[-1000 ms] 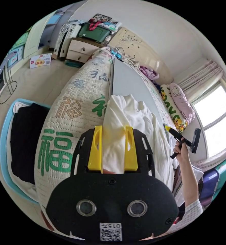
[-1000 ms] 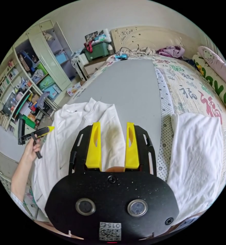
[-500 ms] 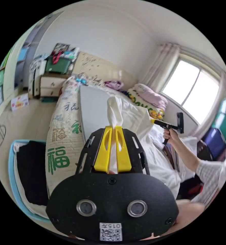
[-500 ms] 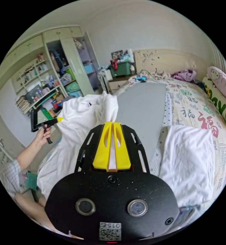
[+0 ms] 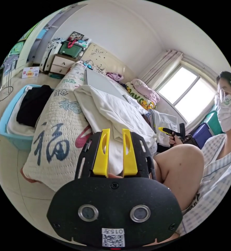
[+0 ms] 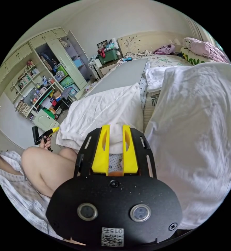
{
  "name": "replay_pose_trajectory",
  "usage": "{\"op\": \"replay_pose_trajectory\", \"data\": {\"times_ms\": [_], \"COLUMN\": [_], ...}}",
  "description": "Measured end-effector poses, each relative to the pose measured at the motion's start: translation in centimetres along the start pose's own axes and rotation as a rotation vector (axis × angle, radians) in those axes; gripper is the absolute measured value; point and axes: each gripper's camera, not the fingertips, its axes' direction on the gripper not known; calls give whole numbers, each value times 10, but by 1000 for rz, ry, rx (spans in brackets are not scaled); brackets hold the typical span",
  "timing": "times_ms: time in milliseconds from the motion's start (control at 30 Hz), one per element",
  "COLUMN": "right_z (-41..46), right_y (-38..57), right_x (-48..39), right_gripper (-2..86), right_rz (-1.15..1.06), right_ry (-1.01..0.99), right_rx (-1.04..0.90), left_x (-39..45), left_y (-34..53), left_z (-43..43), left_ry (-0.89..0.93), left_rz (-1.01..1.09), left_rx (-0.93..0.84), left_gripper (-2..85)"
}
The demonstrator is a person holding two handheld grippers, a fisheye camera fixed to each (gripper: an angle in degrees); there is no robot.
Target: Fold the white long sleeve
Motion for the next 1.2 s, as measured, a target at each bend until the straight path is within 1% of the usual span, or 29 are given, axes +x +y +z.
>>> {"op": "replay_pose_trajectory", "data": {"times_ms": [67, 100, 200, 333, 400, 533, 633, 700, 733, 800, 900, 933, 1067, 1200], "right_z": [9, 21, 53, 73, 71, 63, 81, 94, 98, 97, 82, 73, 57, 89], "right_y": [4, 5, 10, 30, 32, 43, 47, 46, 46, 48, 54, 58, 75, 92], "right_x": [-13, -21, -37, -72, -77, -78, -79, -81, -82, -84, -86, -89, -90, -87], "right_gripper": [97, 105, 130, 138, 127, 108, 98, 80, 64, 43, 24, 21, 18, 34], "right_rz": [-18, -24, -15, -44, -30, 3, -5, -12, -13, -21, -31, -45, -78, -69], "right_ry": [-19, -36, -33, 56, 57, -49, -101, -121, -96, -88, -103, -99, -71, 0], "right_rx": [-4, -36, -114, -68, -28, 17, -55, -108, -112, -95, -52, -34, -28, -138], "left_x": [15, 21, 25, 39, 45, 51, 56, 61, 65, 69, 78, 84, 103, 106], "left_y": [7, 9, 13, 16, 14, 22, 21, 15, 11, 6, 4, 6, 20, 33], "left_z": [1, 7, 25, 30, 28, 28, 44, 56, 62, 67, 63, 57, 50, 76], "left_ry": [-23, -23, 29, -45, -35, 26, 70, 101, 93, 44, 84, 73, 70, -12], "left_rz": [-12, -25, -101, -129, -129, -156, -162, -154, -146, -132, -106, -84, -8, 14], "left_rx": [20, 19, 2, 0, -12, -17, -39, -62, -73, -84, -78, -68, -100, -179], "left_gripper": [98, 103, 112, 111, 108, 101, 102, 96, 82, 52, 20, 14, 10, 21]}}
